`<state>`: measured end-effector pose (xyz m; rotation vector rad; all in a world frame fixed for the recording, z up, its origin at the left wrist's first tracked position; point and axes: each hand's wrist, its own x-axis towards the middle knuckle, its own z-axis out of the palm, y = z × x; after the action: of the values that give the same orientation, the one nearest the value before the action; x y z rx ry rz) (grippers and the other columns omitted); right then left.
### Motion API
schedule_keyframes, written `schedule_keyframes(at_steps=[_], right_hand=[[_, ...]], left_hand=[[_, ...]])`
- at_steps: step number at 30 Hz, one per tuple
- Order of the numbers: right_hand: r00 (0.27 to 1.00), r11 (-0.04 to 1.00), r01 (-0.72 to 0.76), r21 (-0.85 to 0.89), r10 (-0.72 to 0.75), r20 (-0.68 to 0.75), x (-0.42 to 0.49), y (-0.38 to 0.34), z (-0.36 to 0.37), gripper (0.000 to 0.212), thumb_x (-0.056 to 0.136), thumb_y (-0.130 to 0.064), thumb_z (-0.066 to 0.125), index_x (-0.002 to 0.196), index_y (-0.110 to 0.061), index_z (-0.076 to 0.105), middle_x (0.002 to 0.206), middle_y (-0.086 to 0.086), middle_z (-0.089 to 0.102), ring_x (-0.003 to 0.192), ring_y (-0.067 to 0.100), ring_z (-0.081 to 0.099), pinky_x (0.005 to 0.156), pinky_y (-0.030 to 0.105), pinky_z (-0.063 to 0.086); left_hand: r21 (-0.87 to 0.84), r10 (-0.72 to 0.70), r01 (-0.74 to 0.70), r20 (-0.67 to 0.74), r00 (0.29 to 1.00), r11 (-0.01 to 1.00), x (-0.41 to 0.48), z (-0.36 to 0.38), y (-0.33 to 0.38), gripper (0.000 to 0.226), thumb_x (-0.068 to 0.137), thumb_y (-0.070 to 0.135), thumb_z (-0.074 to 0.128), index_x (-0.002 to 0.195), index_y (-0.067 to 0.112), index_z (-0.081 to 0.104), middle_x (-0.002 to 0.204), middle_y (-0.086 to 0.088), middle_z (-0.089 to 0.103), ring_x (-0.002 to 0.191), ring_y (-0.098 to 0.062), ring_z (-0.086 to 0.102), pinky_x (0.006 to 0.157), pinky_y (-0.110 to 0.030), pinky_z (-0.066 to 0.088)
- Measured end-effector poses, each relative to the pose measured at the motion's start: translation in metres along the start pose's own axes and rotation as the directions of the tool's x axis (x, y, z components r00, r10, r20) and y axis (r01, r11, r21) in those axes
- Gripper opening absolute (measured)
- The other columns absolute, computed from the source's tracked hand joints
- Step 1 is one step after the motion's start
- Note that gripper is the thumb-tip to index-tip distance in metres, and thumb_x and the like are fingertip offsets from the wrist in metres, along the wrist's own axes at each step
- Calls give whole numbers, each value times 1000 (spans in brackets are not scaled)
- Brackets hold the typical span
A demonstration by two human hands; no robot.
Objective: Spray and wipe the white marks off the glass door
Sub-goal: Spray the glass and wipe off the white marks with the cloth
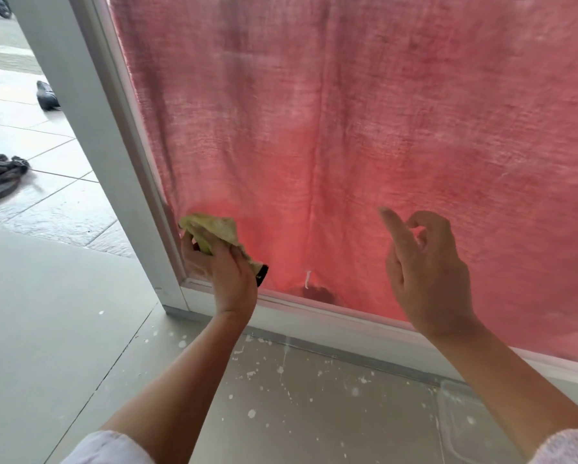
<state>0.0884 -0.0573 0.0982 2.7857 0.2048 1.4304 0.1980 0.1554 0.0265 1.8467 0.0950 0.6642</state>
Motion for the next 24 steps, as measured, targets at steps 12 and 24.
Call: schedule_keyframes(at_steps=[12, 24], right_hand=[[998, 996, 3, -85, -8, -60, -16, 24, -2, 74, 75, 13, 66, 137, -19, 40, 116, 14, 35, 88, 27, 41, 54, 30, 50], [998, 998, 23, -63, -27, -62, -17, 27, -4, 75, 74, 13, 68, 136, -19, 39, 116, 14, 34, 87, 26, 40, 57, 28, 49]], left_hand=[[256, 351, -392, 193, 916, 883, -26, 4, -50, 53, 93, 12, 37, 144, 7, 21, 146, -10, 5, 125, -37, 18, 107, -60, 25], [105, 5, 8, -124, 992, 994, -40, 37, 40, 51, 100, 25, 41, 148, 28, 25, 151, 3, 17, 139, -17, 23, 116, -39, 28]])
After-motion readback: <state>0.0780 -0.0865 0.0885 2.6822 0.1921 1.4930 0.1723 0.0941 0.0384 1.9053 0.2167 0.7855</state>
